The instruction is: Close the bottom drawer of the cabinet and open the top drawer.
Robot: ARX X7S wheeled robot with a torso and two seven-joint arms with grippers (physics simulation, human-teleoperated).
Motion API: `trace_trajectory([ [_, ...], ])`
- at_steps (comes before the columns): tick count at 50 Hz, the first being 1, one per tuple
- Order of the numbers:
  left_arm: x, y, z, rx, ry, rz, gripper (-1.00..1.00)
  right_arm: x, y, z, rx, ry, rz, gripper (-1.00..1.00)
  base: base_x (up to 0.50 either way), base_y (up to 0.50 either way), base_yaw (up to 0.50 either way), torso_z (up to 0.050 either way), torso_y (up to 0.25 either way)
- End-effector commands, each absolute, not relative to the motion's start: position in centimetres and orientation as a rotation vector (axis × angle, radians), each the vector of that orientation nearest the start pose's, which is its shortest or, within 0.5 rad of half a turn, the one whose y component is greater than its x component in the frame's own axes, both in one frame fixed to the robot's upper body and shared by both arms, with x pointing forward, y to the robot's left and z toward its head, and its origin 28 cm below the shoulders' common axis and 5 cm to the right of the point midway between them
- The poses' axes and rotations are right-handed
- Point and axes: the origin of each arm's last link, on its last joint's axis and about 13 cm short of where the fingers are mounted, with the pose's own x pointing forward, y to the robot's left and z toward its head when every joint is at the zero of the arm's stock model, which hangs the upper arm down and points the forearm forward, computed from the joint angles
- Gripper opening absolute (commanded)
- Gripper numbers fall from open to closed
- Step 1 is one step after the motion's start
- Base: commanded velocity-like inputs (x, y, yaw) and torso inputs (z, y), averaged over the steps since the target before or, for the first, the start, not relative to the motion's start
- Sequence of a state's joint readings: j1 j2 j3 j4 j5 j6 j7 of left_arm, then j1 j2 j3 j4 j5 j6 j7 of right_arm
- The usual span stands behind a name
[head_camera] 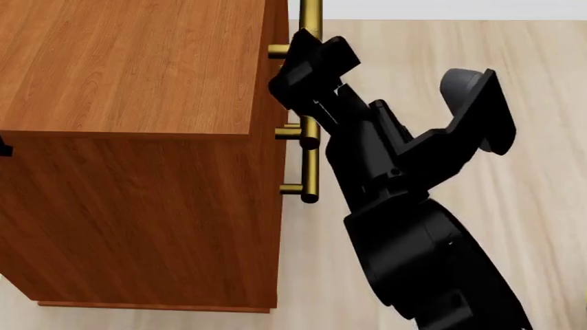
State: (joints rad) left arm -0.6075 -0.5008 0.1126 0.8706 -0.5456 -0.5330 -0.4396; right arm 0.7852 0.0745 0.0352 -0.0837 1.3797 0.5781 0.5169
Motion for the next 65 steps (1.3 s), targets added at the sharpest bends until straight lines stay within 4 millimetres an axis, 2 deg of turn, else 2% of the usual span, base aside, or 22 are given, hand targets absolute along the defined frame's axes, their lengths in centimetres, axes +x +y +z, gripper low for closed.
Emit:
trace_trajectory([
  [1,20.9,22.5,26.6,0.039,-0.791,-0.077,1.0,31.4,-6.3,24.4,1.022,0.013,0.402,1.0,0.0,0.0,0.0,0.0,0.0],
  [14,21.0,22.5,26.6,0.044,-0.792,-0.077,1.0,31.6,-6.2,24.9,1.095,0.005,0.436,1.0,0.0,0.0,0.0,0.0,0.0],
  [20,21.0,22.5,26.6,0.045,-0.79,-0.075,1.0,31.5,-6.3,24.9,1.188,0.0,0.441,1.0,0.0,0.0,0.0,0.0,0.0],
  [39,21.0,22.5,26.6,0.048,-0.79,-0.075,1.0,31.5,-6.1,23.8,1.249,0.037,0.433,1.0,0.0,0.0,0.0,0.0,0.0],
  [47,20.9,22.6,26.6,0.047,-0.791,-0.073,1.0,31.3,-5.8,23.9,1.245,0.044,0.455,1.0,0.0,0.0,0.0,0.0,0.0],
  [48,20.9,22.6,26.6,0.046,-0.791,-0.073,1.0,31.3,-5.8,23.9,1.243,0.046,0.455,-1.0,0.0,0.0,0.0,0.0,0.0],
  [65,20.9,22.4,26.7,0.045,-0.795,-0.078,1.0,31.1,-6.0,24.5,1.234,0.035,0.461,-1.0,0.0,0.0,0.0,0.0,-0.001],
])
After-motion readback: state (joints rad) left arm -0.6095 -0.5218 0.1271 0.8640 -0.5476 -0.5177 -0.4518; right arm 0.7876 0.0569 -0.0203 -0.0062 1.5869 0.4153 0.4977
